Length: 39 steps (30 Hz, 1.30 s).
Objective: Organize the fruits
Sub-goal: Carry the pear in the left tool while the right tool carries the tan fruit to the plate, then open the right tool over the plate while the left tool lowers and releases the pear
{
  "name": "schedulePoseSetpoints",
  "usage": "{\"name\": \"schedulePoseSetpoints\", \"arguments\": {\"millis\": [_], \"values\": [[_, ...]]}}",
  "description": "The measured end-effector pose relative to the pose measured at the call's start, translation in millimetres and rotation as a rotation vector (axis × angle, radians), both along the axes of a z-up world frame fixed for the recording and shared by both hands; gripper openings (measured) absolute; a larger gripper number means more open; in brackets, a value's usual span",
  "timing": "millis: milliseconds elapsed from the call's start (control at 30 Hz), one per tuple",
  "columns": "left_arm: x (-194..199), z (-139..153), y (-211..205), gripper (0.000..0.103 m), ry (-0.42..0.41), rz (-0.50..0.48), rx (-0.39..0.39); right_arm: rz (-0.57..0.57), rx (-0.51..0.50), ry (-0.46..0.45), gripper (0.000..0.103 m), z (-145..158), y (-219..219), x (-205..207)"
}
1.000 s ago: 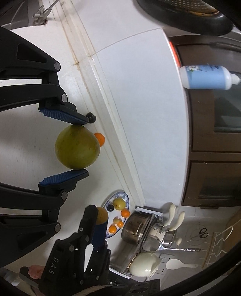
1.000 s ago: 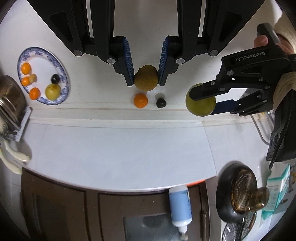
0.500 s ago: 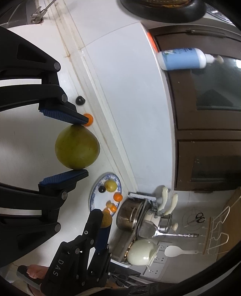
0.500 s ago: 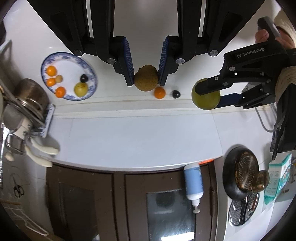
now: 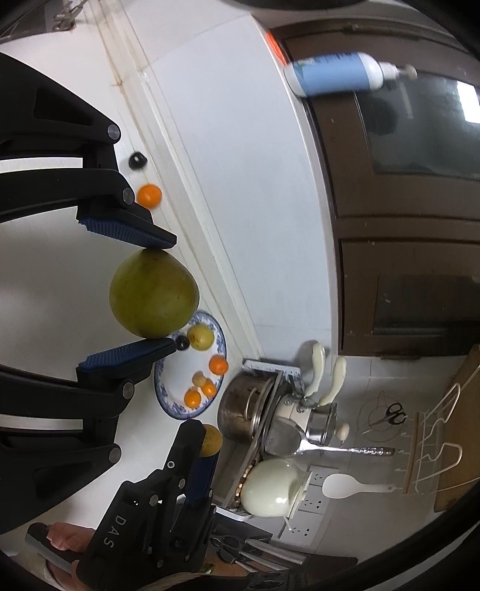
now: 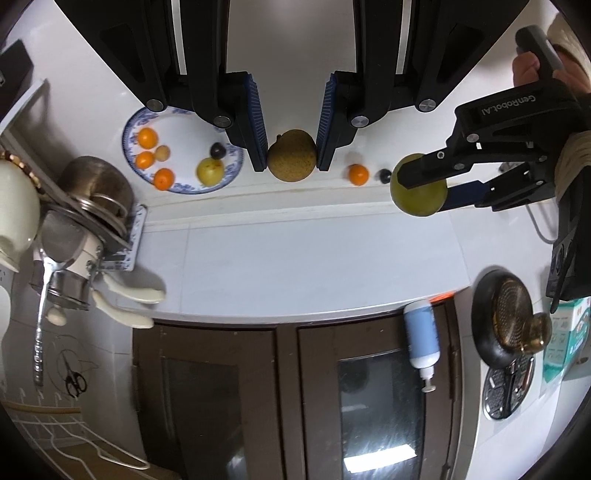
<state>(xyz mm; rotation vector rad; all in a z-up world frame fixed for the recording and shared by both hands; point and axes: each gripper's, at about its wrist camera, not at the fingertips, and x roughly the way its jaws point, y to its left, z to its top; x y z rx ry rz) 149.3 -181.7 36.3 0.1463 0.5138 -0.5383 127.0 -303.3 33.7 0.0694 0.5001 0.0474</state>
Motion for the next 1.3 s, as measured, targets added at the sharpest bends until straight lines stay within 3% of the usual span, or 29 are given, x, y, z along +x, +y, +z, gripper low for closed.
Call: {"name": "schedulePoseSetpoints", "arguments": {"millis": [433,900,1300], "values": [[28.8,-7.2,-75.2,0.049,0.015,-0.065,0.023,-0.094,0.017,0.019,0.028,-10.5,-75.1,12.6],[76.8,-61.2,-146.3,0.049,0.099,-0.155,0.049,-0.134,0.046,0.099,0.028,-49.1,-140.7,51.8],[103.2,-106.0,-176.1,0.049,0.183,-0.195,0.071,-0.128,0.11,0.218,0.028,-102.5,-162.8,83.5]]}}
